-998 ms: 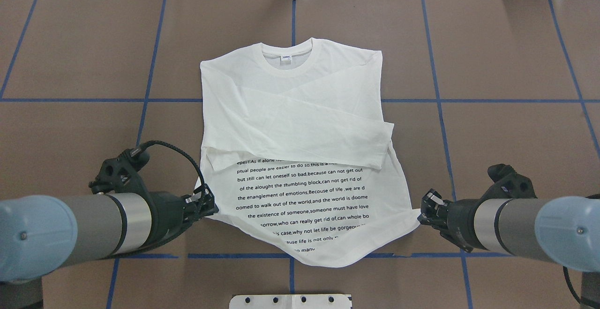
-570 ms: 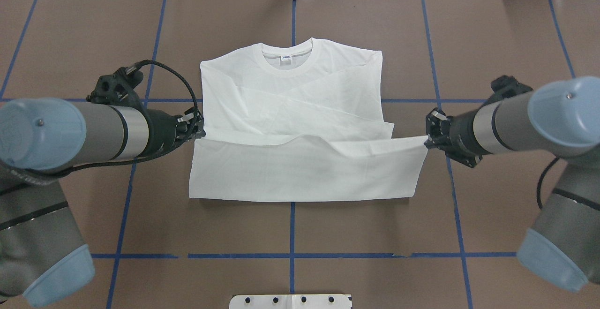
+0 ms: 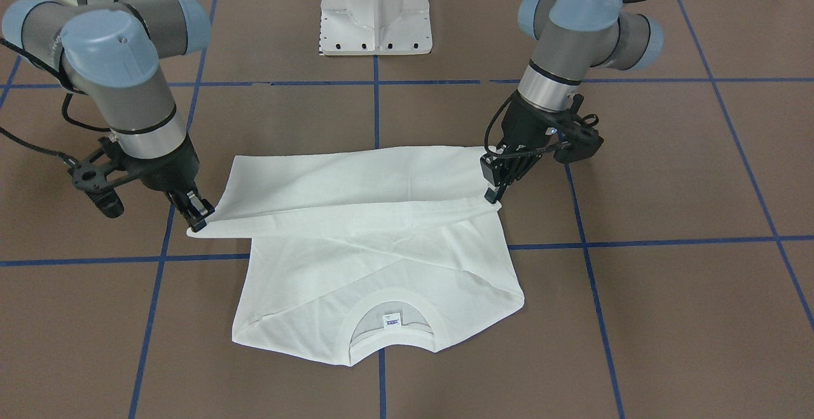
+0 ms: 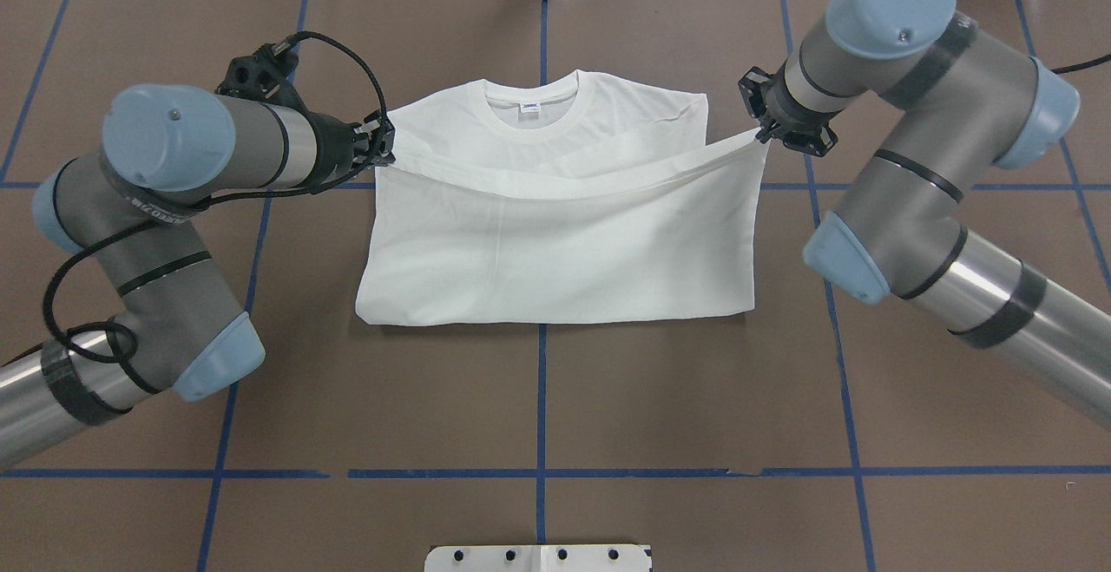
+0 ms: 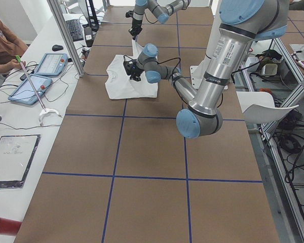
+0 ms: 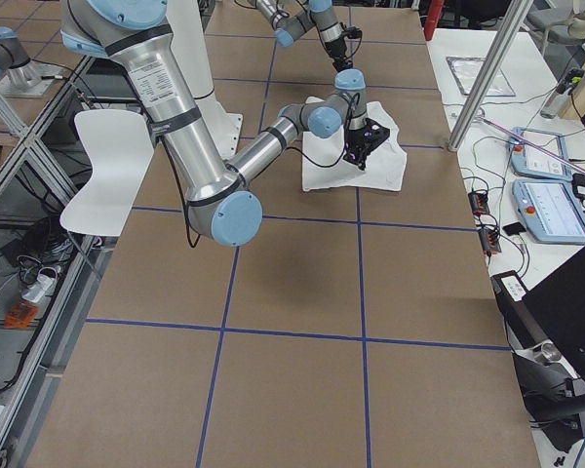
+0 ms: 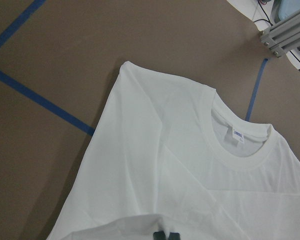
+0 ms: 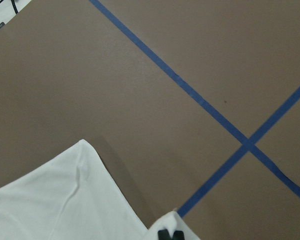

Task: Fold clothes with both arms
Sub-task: 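Lift the hem with both grippers and fold it toward the collar, then lay the hem down near the collar and open both grippers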

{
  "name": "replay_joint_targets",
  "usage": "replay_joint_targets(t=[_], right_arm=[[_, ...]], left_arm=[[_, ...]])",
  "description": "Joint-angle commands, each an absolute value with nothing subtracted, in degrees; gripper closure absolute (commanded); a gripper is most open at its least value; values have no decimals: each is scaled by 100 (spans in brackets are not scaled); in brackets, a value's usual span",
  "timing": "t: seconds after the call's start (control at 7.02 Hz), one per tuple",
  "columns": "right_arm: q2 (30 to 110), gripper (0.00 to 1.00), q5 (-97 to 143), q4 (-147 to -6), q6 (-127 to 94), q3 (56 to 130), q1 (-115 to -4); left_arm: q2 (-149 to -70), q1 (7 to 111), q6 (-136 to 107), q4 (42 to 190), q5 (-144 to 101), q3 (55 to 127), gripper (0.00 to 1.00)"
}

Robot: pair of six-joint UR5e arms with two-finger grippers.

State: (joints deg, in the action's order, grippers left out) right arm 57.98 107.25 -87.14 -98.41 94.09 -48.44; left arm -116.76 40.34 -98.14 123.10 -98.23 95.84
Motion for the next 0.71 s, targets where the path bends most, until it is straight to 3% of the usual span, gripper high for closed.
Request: replay_joint_targets(t=[0.0,0.29,0.57], right_arm=[[4942,100,10661,-8153,-9694,7847,-4922],[4572,100,10617,-7621,-9712,6929,-4905],[4413,100,10617,-7577,-9712,6725,-4887]], left_arm=[[-12048,4271,-9573,13075,-9791,8416,100],[-12163,4324,-9528,13664,-9747,7633,100],[-12191,4342,-9179,13773,-9528,7445,100]])
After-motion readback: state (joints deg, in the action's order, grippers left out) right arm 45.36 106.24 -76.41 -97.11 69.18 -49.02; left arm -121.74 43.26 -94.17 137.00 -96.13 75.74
